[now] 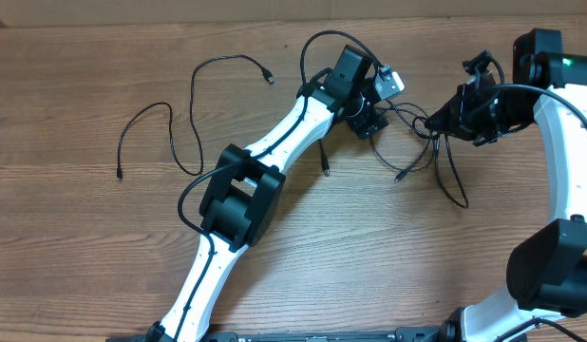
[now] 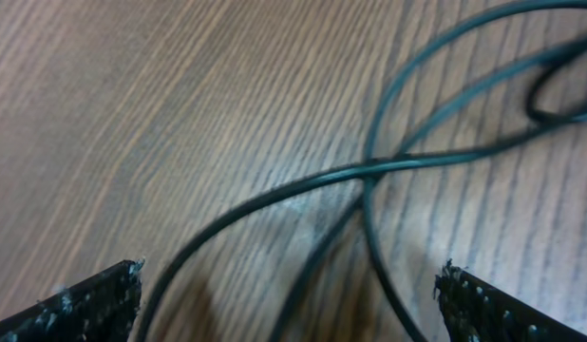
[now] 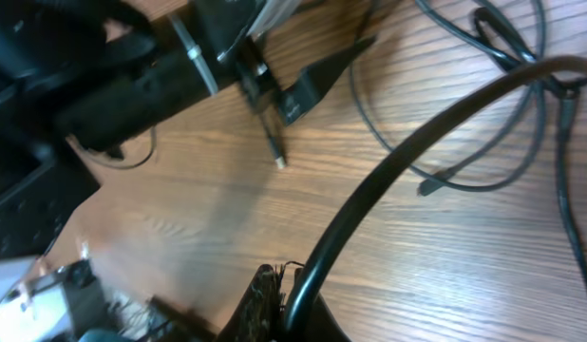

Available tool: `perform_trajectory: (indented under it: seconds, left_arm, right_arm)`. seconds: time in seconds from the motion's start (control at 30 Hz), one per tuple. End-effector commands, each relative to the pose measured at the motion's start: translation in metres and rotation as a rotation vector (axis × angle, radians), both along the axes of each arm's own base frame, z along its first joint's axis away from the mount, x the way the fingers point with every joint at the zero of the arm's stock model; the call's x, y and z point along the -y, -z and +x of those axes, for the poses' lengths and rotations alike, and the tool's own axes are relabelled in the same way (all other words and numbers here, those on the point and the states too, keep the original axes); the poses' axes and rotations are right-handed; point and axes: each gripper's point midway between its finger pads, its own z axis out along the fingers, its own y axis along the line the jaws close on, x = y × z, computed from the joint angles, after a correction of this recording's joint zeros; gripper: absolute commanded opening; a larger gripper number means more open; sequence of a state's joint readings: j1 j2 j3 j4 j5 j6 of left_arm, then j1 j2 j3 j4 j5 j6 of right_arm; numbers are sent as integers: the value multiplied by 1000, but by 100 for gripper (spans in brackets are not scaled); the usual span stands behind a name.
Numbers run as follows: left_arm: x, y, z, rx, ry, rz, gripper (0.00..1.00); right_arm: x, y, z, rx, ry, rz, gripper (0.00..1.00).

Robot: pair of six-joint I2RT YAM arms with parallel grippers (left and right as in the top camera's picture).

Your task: Untangle cables

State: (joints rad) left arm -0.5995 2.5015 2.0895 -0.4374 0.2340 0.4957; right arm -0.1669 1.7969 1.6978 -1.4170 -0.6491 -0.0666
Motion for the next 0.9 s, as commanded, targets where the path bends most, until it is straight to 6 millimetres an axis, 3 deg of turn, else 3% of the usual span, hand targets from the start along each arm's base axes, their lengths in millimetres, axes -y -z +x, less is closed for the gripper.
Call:
perform_trajectory:
  seconds: [0.0, 0.17, 0.4, 0.53, 0.73, 0.87]
  left_arm:
    - [-9, -10, 15, 65, -20, 24, 100]
    - [-12, -14, 25, 106, -11, 13, 99]
    - [-12, -5, 11, 78, 73, 47, 100]
    - [-14, 0, 6, 56, 84, 63, 94]
    - [-15, 18, 5, 37, 87, 78, 63]
    - [-15, 30, 5, 27, 86, 84, 28]
  right_arm:
    - [-20, -31, -6, 102, -86, 109, 4]
    - [-21, -31, -8, 94, -89, 116, 4]
    - [-33, -31, -9, 102, -125, 116, 4]
    - [-43, -32, -9, 112, -152, 115, 4]
    - [-45, -32, -10, 109, -158, 116, 4]
    - [-45, -32, -10, 105, -158, 116, 4]
